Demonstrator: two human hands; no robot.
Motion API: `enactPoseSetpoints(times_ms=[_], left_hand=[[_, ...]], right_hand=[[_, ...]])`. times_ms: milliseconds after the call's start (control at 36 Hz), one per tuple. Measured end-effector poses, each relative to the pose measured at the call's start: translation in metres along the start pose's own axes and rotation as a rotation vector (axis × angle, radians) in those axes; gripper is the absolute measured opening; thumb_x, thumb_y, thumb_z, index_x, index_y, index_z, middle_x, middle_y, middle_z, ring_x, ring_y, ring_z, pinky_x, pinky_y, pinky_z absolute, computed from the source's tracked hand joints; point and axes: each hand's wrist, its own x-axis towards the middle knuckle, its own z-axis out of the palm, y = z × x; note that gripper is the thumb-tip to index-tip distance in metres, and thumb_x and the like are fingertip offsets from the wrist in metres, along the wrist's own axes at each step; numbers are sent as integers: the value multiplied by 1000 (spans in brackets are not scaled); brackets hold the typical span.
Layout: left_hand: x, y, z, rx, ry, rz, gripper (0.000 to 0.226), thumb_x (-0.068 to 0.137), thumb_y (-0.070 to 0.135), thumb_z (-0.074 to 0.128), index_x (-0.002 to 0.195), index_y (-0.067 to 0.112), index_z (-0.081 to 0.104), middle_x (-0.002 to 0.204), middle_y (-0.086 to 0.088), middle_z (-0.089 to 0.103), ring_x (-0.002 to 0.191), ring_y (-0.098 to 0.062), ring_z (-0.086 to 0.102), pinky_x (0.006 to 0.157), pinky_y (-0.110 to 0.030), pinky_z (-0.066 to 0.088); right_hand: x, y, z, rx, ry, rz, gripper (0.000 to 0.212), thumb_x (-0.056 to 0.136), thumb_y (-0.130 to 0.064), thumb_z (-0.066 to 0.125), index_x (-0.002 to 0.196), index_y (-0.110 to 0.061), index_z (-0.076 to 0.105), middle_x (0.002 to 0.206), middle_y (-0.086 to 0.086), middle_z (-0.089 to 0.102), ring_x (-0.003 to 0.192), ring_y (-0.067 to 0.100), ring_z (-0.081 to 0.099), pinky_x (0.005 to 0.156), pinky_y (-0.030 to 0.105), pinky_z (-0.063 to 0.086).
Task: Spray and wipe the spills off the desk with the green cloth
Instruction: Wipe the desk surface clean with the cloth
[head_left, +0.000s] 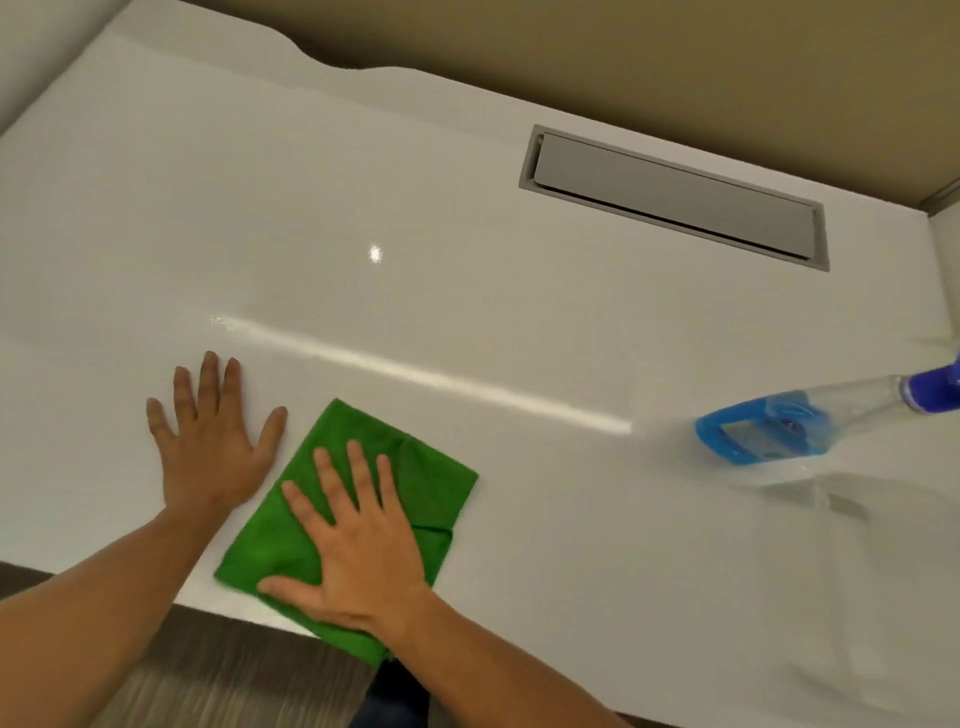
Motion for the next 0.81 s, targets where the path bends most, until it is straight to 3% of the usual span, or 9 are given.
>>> enactPoseSetpoints(times_ms=[139, 417, 694, 806], left_hand=[[1, -1, 0, -3, -3, 1, 87, 90, 72, 13, 159, 18, 8, 169, -5, 2, 155, -31, -3, 121, -59, -2], [0, -1, 0, 4, 11, 8, 86, 91, 71, 12, 158, 18, 9, 169, -6, 5, 155, -32, -1, 121, -57, -2], [0, 1, 0, -4, 14, -3, 86, 91, 70, 12, 159, 18, 7, 169, -5, 2, 155, -30, -4, 122, -57, -3], [0, 3, -1, 0, 16, -6, 85, 91, 68, 15, 159, 18, 7, 169, -5, 1, 156, -29, -4, 123, -57, -1]], right_hand=[[-28, 17, 4, -33, 14, -32, 89, 89, -81, 39, 161, -33, 20, 172, 7, 9, 157, 36, -13, 124, 62, -2], [-142, 161, -36, -119, 62, 335, 92, 86, -87, 35, 162, -38, 16, 172, 6, 12, 158, 35, 2, 122, 65, 13], [-34, 228, -81, -166, 173, 546, 92, 88, -88, 23, 161, -30, 26, 170, 12, 19, 156, 40, 12, 124, 62, 13], [36, 249, -102, -137, 180, 611, 97, 86, -90, 13, 162, -30, 20, 171, 13, 15, 156, 41, 8, 124, 63, 10]])
